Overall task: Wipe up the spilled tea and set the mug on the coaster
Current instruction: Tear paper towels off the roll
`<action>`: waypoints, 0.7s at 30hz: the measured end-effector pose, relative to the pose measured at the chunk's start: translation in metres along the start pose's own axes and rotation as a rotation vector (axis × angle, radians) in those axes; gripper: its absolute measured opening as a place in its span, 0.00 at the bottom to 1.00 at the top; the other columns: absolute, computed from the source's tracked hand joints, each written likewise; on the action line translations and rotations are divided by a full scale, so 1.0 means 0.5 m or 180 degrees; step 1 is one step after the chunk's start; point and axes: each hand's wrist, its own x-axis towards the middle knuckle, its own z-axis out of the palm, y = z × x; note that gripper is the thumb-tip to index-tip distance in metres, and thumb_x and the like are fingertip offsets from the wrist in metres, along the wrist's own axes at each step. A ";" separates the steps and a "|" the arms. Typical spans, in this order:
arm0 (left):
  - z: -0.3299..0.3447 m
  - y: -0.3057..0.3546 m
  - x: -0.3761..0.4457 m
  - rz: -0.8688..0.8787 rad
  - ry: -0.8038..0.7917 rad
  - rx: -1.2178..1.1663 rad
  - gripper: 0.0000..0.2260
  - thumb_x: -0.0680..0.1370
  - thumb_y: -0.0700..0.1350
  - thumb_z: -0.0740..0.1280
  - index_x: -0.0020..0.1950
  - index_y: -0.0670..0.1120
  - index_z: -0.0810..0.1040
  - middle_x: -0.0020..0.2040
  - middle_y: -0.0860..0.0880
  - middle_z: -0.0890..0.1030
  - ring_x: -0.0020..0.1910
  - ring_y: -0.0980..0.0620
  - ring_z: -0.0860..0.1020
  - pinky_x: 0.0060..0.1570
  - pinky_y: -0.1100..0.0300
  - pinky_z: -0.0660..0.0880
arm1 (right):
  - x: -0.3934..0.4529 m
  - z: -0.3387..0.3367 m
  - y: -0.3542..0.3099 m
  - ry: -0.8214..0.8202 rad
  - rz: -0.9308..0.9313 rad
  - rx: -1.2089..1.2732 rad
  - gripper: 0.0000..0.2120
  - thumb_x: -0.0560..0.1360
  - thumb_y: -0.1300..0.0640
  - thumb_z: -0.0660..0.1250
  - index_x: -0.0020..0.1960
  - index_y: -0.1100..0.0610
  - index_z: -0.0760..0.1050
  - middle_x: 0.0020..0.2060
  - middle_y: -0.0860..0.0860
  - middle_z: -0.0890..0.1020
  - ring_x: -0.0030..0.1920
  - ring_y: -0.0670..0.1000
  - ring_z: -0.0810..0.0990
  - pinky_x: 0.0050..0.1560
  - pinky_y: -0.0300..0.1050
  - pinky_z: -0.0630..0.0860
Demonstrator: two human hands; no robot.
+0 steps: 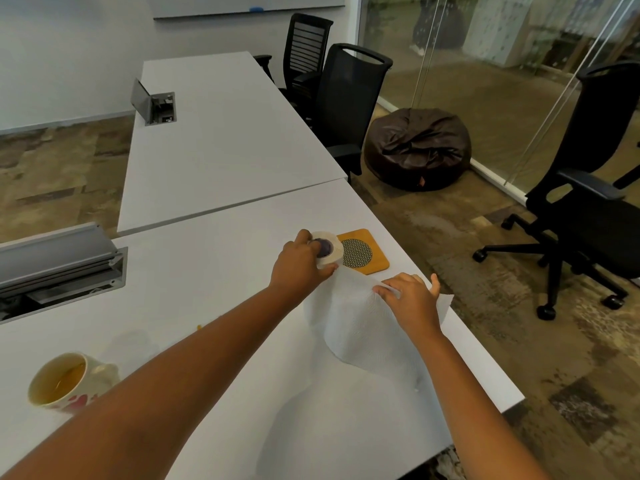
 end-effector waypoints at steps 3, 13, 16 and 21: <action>-0.005 -0.008 0.002 -0.0110 0.0041 -0.0040 0.19 0.73 0.52 0.69 0.61 0.46 0.76 0.60 0.45 0.73 0.53 0.43 0.75 0.49 0.57 0.73 | -0.003 0.004 0.021 -0.0043 0.0172 -0.0017 0.17 0.74 0.44 0.64 0.56 0.53 0.80 0.58 0.51 0.81 0.63 0.51 0.74 0.73 0.57 0.45; -0.001 -0.016 -0.001 0.0058 -0.0209 0.0149 0.26 0.70 0.53 0.72 0.65 0.46 0.71 0.67 0.45 0.68 0.59 0.42 0.73 0.55 0.54 0.74 | -0.008 0.016 0.061 -0.0040 0.0494 0.0359 0.20 0.73 0.44 0.65 0.58 0.57 0.79 0.60 0.55 0.80 0.63 0.54 0.75 0.73 0.58 0.47; -0.003 -0.027 -0.006 0.0174 -0.0423 0.0297 0.32 0.69 0.50 0.74 0.69 0.47 0.66 0.72 0.44 0.63 0.64 0.42 0.71 0.60 0.52 0.72 | -0.004 0.015 0.067 -0.0382 0.0617 0.0302 0.24 0.73 0.42 0.65 0.63 0.55 0.75 0.64 0.55 0.77 0.67 0.56 0.72 0.73 0.59 0.46; -0.008 -0.041 -0.011 0.0168 -0.0376 0.0404 0.29 0.72 0.45 0.72 0.70 0.46 0.65 0.73 0.45 0.61 0.64 0.41 0.71 0.62 0.50 0.71 | 0.001 0.025 0.088 -0.0942 0.0715 0.0210 0.23 0.73 0.43 0.65 0.64 0.55 0.74 0.64 0.54 0.76 0.66 0.57 0.71 0.72 0.62 0.47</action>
